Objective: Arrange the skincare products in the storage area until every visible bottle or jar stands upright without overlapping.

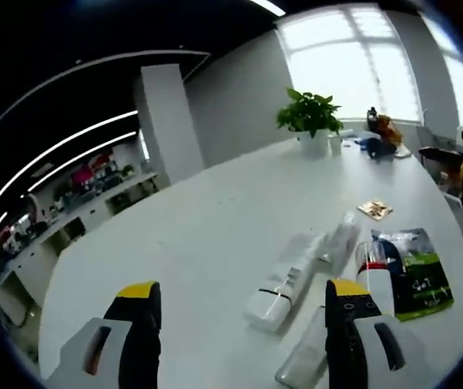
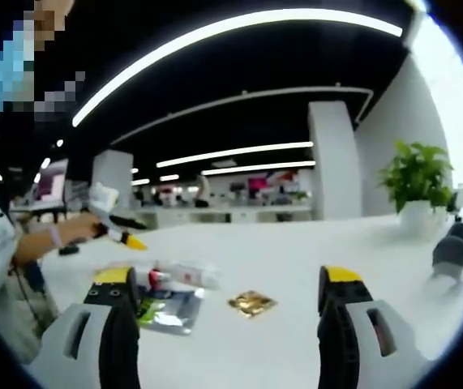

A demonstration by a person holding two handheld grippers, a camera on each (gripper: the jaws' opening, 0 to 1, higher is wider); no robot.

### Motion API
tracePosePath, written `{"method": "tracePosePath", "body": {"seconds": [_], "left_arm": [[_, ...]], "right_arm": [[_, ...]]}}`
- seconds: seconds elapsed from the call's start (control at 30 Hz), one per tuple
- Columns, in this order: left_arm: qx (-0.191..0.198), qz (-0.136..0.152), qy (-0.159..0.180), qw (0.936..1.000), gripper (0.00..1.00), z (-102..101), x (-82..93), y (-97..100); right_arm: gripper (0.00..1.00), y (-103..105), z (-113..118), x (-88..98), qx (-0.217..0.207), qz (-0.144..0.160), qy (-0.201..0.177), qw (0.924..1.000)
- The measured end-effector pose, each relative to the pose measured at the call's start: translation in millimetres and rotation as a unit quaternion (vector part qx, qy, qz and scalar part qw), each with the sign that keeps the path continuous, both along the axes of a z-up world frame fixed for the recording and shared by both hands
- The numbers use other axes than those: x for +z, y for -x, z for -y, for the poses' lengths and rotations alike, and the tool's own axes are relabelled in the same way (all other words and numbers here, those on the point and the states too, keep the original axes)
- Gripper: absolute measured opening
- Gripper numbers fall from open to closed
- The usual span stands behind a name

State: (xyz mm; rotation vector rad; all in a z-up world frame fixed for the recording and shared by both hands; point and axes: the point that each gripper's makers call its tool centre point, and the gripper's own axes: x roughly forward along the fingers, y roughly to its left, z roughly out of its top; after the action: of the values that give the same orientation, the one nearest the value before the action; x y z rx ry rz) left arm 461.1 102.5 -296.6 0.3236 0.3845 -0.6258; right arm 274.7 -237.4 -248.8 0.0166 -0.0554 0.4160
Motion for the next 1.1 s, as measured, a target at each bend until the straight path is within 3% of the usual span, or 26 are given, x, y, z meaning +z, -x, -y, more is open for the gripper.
{"method": "tracePosePath", "body": {"seconds": [0.4,0.7,1.1], "left_arm": [[-0.035,-0.03,-0.043,0.998,0.85,19.8,-17.4,-10.9],[-0.035,-0.052,-0.056,0.9965,0.82,23.1,-28.4,-26.6],[-0.078,-0.084,-0.084,0.9899,0.82,41.9,-51.9,-26.1]], "right_arm": [[0.9,1.2,4.6,-3.2,-0.005,-0.006,-0.005,1.0],[0.89,1.8,8.7,-7.4,-0.008,-0.013,-0.009,0.9998],[0.89,6.5,14.2,-9.7,-0.016,-0.014,-0.01,0.9997]]}}
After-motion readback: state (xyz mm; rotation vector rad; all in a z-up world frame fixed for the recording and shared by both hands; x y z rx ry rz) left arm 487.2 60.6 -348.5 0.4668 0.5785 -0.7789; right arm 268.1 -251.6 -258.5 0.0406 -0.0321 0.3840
